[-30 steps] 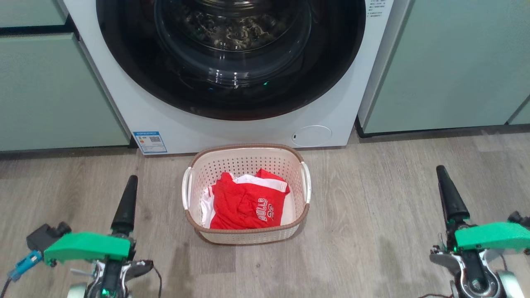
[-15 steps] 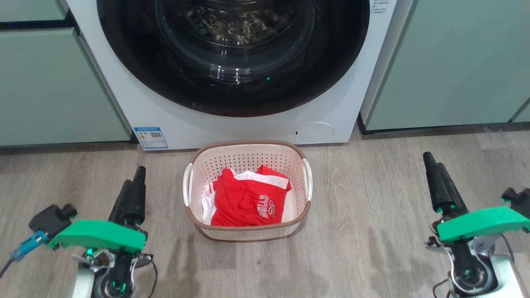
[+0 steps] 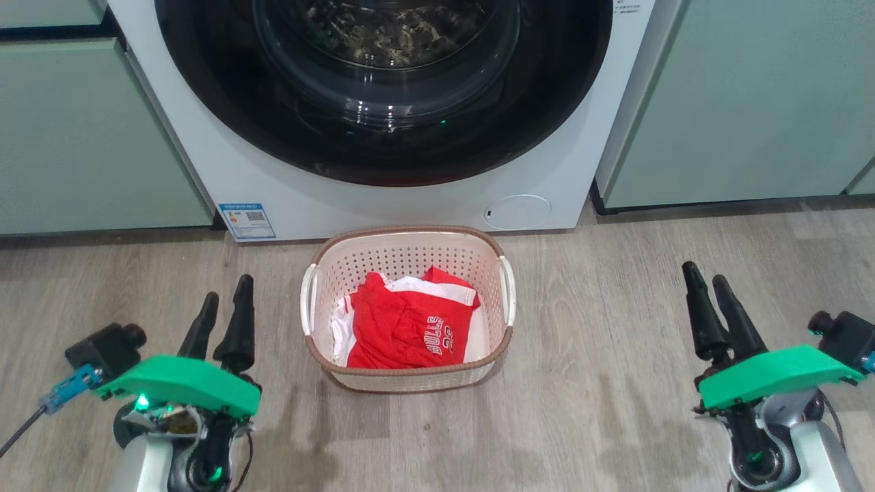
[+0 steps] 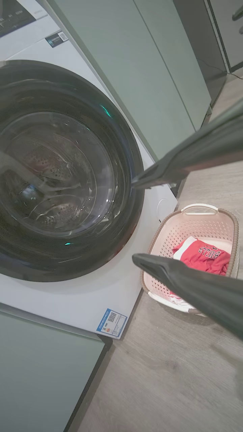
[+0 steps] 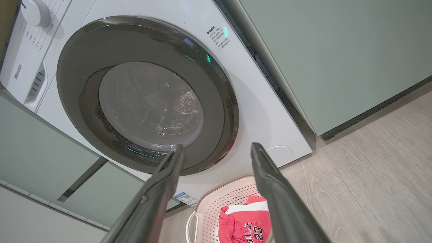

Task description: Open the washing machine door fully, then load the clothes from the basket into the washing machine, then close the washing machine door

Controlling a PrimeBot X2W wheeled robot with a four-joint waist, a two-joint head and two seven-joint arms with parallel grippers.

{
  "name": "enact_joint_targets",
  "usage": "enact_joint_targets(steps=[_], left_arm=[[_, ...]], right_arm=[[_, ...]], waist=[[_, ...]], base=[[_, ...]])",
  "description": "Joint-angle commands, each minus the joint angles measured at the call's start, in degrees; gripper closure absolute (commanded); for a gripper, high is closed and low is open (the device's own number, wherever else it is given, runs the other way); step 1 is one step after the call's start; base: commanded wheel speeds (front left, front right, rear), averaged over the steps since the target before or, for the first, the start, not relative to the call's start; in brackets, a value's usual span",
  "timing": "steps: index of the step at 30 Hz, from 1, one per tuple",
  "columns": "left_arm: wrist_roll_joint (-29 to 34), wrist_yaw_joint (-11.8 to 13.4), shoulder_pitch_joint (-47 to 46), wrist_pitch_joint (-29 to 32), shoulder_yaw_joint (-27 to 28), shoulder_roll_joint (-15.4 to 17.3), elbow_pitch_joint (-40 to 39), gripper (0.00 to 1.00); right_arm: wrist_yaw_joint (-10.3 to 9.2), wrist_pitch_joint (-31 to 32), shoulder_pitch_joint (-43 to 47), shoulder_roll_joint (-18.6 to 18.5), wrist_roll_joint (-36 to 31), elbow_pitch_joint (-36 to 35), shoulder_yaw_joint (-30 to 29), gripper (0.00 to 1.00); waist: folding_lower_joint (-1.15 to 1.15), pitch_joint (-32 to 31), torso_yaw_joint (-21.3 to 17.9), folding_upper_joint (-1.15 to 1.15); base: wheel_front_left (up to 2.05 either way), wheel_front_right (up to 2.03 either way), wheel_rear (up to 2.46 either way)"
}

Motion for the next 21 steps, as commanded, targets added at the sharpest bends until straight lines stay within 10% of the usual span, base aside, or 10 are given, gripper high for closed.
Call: enact_joint_targets(steps=[1,21], left_arm=[[2.9,0.7,-3.4,-1.0,0.5,1.5,-1.9,0.0],[16.3,5.2,-4.3,-4.2,-2.6,4.0,-3.1,0.0]], right_arm=[[0.01,-1.2,-2.7,-0.3,-2.9,-1.6,1.1,0.0],[0.0,-3.0,-3.2,0.4,-16.4,-2.1,1.4,0.0]], waist=[[0.0,0.1,0.0,0.0],[0.0,0.4,0.0,0.0]], base=[[0.0,0.0,0.0],[0.0,0.0,0.0]])
